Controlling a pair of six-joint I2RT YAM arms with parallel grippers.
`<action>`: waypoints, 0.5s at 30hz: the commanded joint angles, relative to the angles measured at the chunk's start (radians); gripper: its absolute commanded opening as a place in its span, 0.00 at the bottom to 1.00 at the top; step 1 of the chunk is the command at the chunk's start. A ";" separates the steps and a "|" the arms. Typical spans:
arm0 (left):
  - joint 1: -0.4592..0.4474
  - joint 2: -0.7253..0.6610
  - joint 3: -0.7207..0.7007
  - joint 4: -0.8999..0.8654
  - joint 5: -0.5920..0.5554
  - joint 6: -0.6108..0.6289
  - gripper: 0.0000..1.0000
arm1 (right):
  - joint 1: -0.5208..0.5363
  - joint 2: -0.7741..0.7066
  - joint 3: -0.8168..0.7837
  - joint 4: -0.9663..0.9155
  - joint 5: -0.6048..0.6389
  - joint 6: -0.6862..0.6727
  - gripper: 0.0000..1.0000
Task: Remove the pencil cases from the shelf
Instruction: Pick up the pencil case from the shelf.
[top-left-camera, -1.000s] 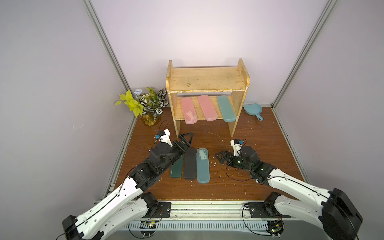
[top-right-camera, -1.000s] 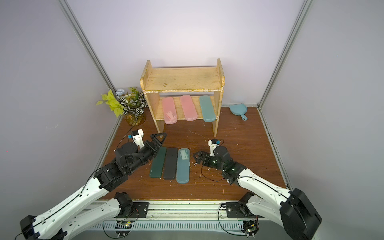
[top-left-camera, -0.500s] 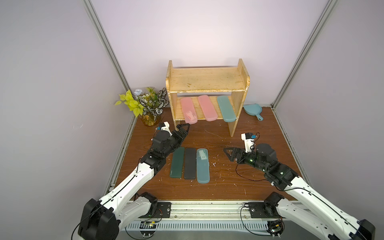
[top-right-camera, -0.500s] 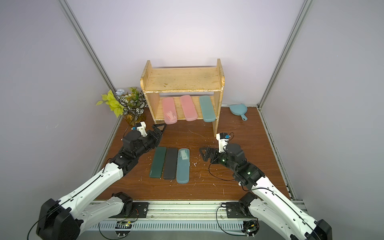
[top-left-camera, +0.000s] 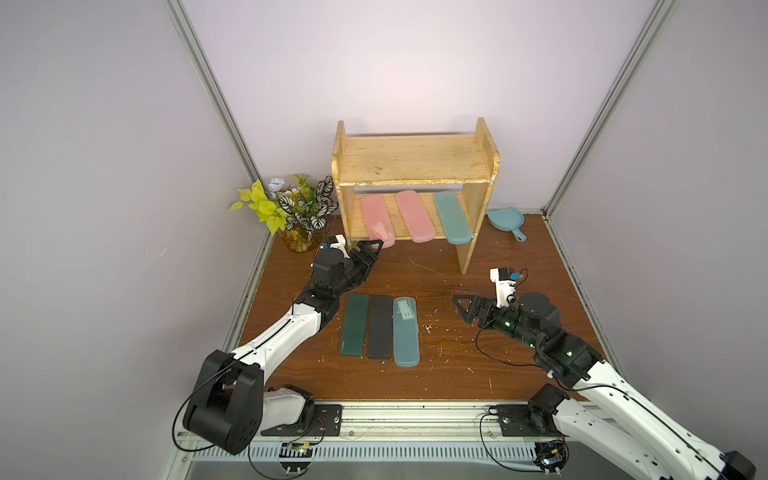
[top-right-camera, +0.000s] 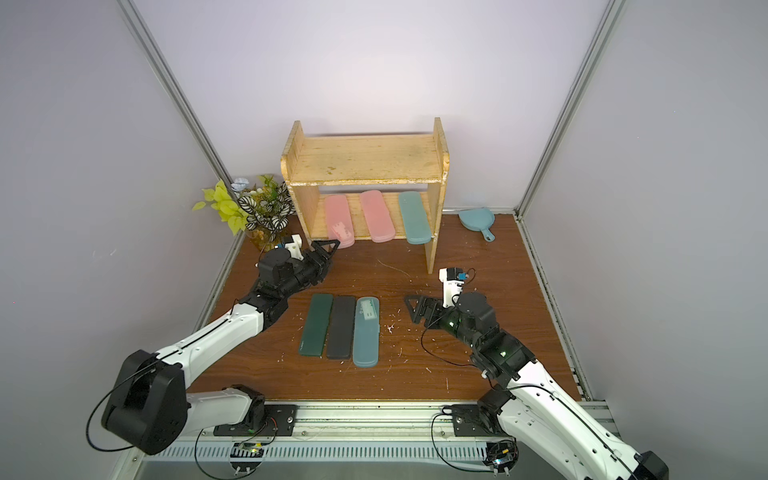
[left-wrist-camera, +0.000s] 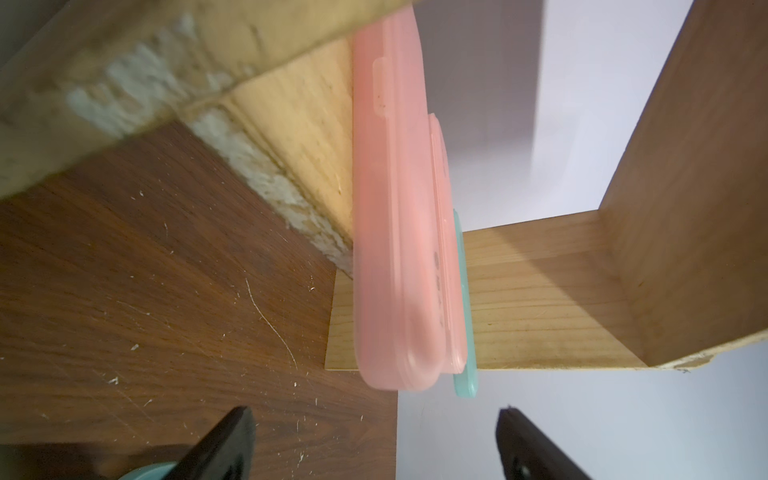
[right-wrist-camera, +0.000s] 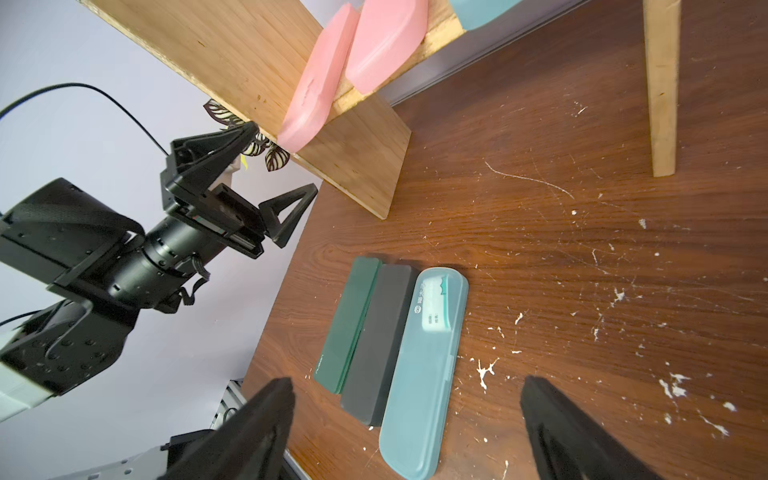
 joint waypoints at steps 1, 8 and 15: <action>0.012 0.029 0.039 0.072 0.009 0.001 0.76 | -0.004 -0.026 -0.008 0.034 0.036 0.019 0.92; 0.012 0.060 0.042 0.136 -0.034 -0.017 0.62 | -0.004 -0.056 -0.014 0.018 0.053 0.025 0.92; 0.012 0.099 0.049 0.185 -0.040 -0.029 0.50 | -0.004 -0.066 -0.014 0.014 0.059 0.026 0.92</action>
